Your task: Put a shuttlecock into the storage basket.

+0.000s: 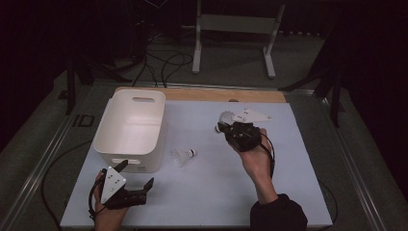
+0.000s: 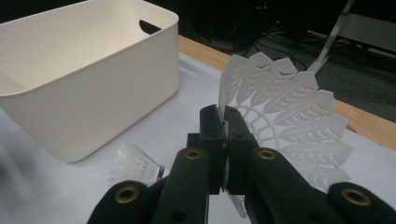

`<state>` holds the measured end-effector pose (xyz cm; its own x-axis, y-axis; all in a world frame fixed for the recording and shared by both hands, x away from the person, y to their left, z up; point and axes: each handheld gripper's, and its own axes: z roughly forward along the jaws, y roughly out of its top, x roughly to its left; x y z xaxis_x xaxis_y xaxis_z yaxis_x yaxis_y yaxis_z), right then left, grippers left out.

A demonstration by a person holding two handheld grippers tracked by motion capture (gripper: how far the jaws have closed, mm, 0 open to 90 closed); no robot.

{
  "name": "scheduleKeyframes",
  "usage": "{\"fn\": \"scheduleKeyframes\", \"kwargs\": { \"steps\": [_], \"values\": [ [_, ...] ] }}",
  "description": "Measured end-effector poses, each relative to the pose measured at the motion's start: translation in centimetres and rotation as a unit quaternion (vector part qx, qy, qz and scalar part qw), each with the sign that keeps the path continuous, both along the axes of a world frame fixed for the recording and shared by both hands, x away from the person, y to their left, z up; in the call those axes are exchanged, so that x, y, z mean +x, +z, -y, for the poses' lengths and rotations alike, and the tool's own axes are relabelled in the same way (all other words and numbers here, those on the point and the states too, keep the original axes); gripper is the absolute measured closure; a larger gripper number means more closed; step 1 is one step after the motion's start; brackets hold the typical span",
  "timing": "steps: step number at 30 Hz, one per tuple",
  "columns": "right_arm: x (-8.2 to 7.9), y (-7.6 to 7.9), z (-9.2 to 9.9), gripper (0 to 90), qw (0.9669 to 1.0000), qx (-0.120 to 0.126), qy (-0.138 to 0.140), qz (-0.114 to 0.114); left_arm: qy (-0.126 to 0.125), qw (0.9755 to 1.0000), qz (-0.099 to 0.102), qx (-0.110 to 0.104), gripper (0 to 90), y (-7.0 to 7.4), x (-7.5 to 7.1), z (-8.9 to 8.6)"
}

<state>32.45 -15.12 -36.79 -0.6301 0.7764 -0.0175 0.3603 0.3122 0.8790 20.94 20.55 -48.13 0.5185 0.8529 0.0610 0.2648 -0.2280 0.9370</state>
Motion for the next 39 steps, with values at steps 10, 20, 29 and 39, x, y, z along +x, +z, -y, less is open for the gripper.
{"fn": "scheduleKeyframes", "kwargs": {
  "steps": [10, 20, 29, 39],
  "values": [
    [0.3, 0.5, -0.8, 89.3, 1.0, 0.003, 0.006, 0.004, -0.001, 1.0, -0.001, 0.001, 0.3, 0.0, 0.0, 0.0],
    [0.6, 0.8, -1.0, 89.3, 0.9999, 0.013, 0.009, 0.007, -0.001, 1.0, 0.0, 0.001, 0.3, 0.0, 0.0, 0.0],
    [1.2, 1.0, -1.6, 89.2, 0.9997, 0.02, 0.011, 0.004, -0.001, 1.0, 0.0, 0.002, 0.3, 0.0, 0.0, 0.0],
    [1.5, 1.1, -2.8, 89.1, 0.9996, 0.02, 0.018, 0.008, -0.001, 1.0, 0.0, 0.002, 0.3, 0.0, 0.0, 0.0]
  ]
}}
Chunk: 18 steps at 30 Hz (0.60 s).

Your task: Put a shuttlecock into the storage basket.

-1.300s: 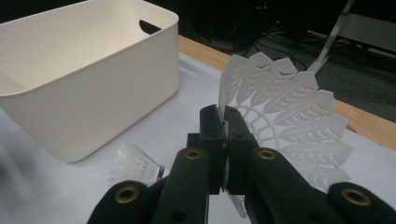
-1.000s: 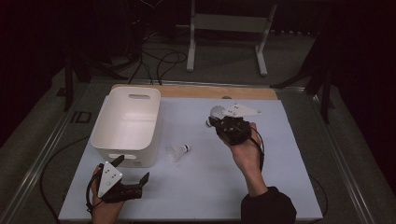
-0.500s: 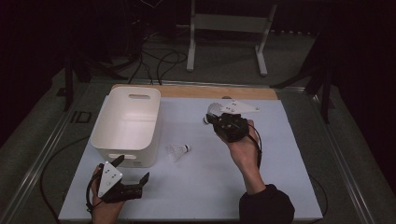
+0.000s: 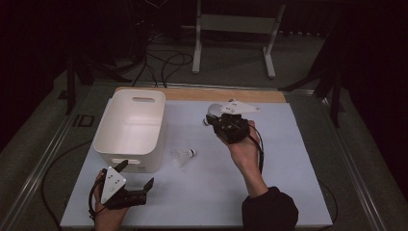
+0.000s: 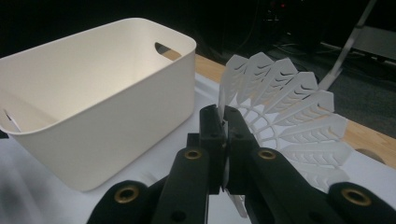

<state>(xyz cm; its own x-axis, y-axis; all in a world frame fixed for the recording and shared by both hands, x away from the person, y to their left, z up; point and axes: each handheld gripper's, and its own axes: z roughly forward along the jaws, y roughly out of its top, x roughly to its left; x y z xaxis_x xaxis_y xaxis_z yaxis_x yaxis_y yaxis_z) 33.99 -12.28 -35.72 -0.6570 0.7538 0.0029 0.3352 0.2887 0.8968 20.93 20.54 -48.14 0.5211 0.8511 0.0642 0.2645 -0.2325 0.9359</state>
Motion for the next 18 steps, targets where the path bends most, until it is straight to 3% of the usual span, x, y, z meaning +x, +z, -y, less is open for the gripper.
{"fn": "scheduleKeyframes", "kwargs": {
  "steps": [18],
  "values": [
    [0.51, 0.18, -0.97, 89.1, 0.9997, 0.022, 0.01, -0.009, -0.001, 1.0, 0.0, 0.004, 0.3, -0.02, -0.02, 0.09]
  ]
}}
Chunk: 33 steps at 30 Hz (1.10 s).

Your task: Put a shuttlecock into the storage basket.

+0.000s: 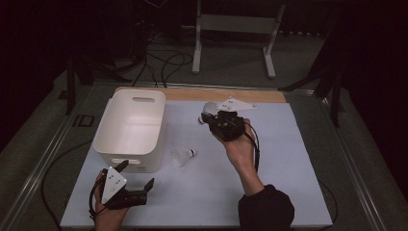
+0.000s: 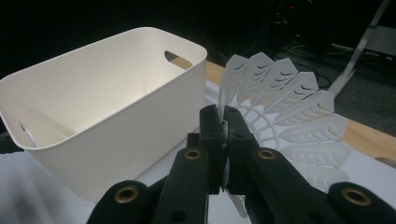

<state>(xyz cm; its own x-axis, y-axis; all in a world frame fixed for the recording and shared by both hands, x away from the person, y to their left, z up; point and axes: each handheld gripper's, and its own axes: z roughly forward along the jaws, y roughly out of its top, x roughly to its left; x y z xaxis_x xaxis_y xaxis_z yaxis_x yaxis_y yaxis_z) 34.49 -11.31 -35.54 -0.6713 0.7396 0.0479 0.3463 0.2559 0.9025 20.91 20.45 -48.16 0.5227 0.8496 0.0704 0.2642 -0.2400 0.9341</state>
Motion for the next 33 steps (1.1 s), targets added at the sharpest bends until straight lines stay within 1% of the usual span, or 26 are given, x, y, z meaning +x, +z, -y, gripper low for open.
{"fn": "scheduleKeyframes", "kwargs": {
  "steps": [3, 8, 16, 20, 23, 25, 27, 33],
  "values": [
    [0.1, 0.0, -0.2, 89.1, 1.0, 0.004, 0.002, -0.003, 0.0, 1.0, 0.0, 0.0, 0.3, 0.0, 0.0, 0.0],
    [0.1, 0.1, -0.6, 89.1, 1.0, -0.004, 0.004, 0.0, 0.0, 1.0, 0.0, 0.0, 0.3, 0.0, 0.0, 0.0],
    [0.3, 0.2, -1.3, 89.1, 1.0, -0.002, 0.005, 0.001, 0.001, 1.0, 0.001, -0.004, 0.3, 0.0, 0.0, 0.1],
    [0.4, 0.3, -1.5, 89.1, 1.0, -0.006, 0.005, 0.003, 0.001, 1.0, 0.0, -0.001, 0.3, 0.0, 0.0, 0.0],
    [0.5, 0.4, -1.7, 89.1, 1.0, -0.003, 0.006, 0.002, 0.001, 1.0, 0.001, 0.001, 0.3, 0.0, 0.0, 0.0],
    [0.5, 0.5, -1.8, 89.1, 1.0, 0.0, 0.006, 0.002, 0.001, 1.0, 0.0, 0.001, 0.3, 0.0, 0.0, 0.0],
    [0.6, 0.6, -1.9, 89.1, 0.9999, -0.005, 0.009, 0.005, 0.0, 1.0, -0.001, 0.001, 0.3, 0.0, 0.0, 0.0],
    [0.9, 1.1, -2.3, 89.2, 0.9999, -0.007, 0.008, 0.006, 0.001, 1.0, 0.0, 0.0, 0.3, 0.0, 0.0, 0.0]
  ]
}}
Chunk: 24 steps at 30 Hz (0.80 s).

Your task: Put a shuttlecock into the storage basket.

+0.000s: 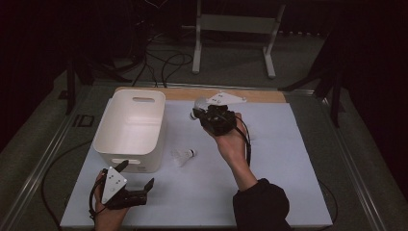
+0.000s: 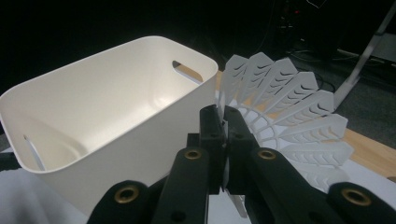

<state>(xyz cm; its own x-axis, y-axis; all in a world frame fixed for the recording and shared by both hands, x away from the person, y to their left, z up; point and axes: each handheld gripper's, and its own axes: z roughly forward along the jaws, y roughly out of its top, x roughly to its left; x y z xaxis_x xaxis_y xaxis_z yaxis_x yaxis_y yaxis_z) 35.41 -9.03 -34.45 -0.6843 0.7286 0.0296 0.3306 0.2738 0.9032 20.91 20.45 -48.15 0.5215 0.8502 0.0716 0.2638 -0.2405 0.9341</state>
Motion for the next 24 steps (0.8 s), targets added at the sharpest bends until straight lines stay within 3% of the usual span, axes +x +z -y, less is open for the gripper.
{"fn": "scheduleKeyframes", "kwargs": {
  "steps": [5, 14, 24],
  "values": [
    [0.3, 0.1, -0.2, 89.1, 1.0, -0.001, 0.001, 0.0, 0.0, 1.0, 0.0, 0.0, 0.3, 0.0, 0.0, 0.0],
    [0.7, -0.1, -1.2, 89.1, 0.9997, -0.024, 0.005, 0.008, 0.0, 1.0, 0.0, -0.001, 0.3, 0.0, 0.0, 0.0],
    [1.1, -0.2, -2.1, 89.1, 0.9996, -0.019, 0.018, 0.011, 0.001, 1.0, 0.001, -0.002, 0.3, 0.0, 0.0, 0.0]
  ]
}}
